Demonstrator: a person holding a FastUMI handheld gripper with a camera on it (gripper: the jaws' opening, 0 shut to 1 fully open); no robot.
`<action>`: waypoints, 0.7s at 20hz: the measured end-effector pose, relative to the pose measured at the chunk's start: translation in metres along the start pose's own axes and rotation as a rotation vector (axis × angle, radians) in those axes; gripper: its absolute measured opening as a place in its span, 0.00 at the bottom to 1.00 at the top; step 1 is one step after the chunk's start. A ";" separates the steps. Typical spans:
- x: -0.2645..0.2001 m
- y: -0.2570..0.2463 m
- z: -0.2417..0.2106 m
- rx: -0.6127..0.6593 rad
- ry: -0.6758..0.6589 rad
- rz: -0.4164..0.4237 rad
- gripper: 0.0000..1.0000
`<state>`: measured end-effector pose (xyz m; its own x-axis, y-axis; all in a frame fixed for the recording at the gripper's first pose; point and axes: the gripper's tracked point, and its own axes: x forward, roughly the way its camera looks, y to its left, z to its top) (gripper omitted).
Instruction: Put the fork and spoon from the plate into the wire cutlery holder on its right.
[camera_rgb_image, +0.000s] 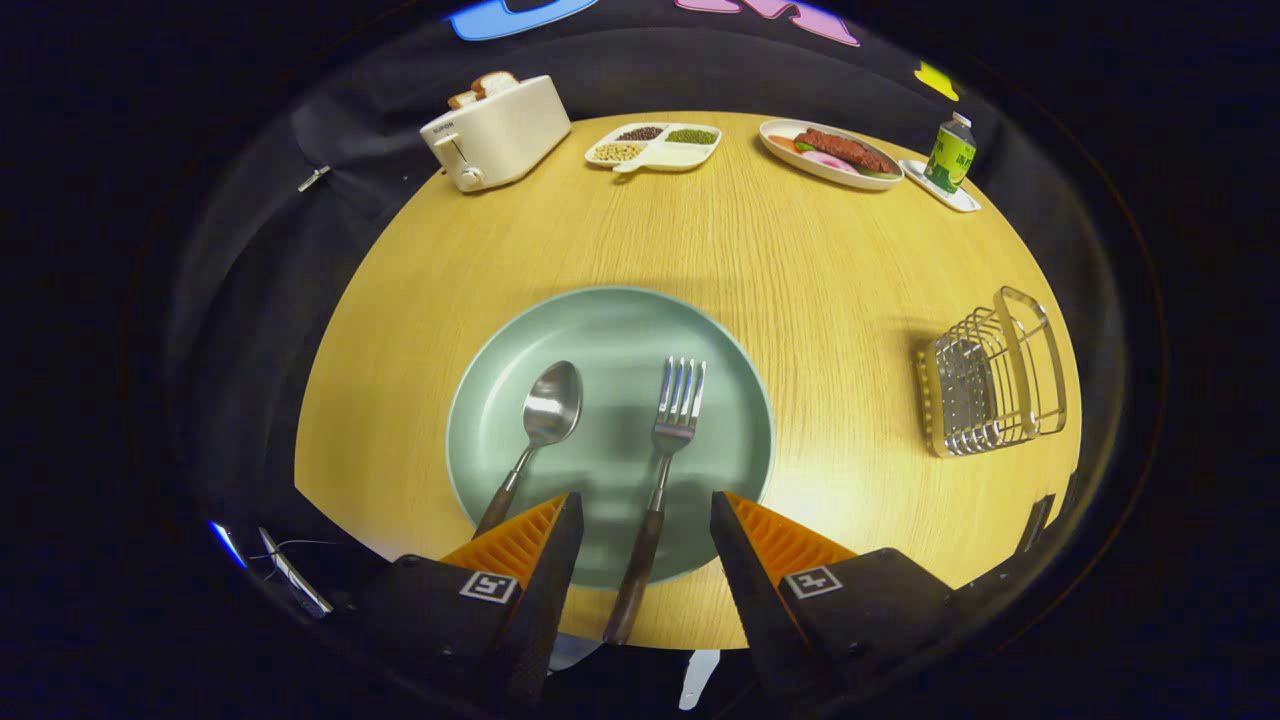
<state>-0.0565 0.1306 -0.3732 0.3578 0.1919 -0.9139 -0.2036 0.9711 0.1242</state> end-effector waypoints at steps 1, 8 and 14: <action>0.003 0.000 -0.002 -0.005 0.014 -0.004 0.81; 0.023 0.001 -0.012 -0.013 0.123 -0.032 0.62; 0.027 -0.014 -0.012 0.008 0.196 -0.100 0.35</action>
<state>-0.0547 0.1203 -0.4037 0.1915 0.0643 -0.9794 -0.1688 0.9851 0.0317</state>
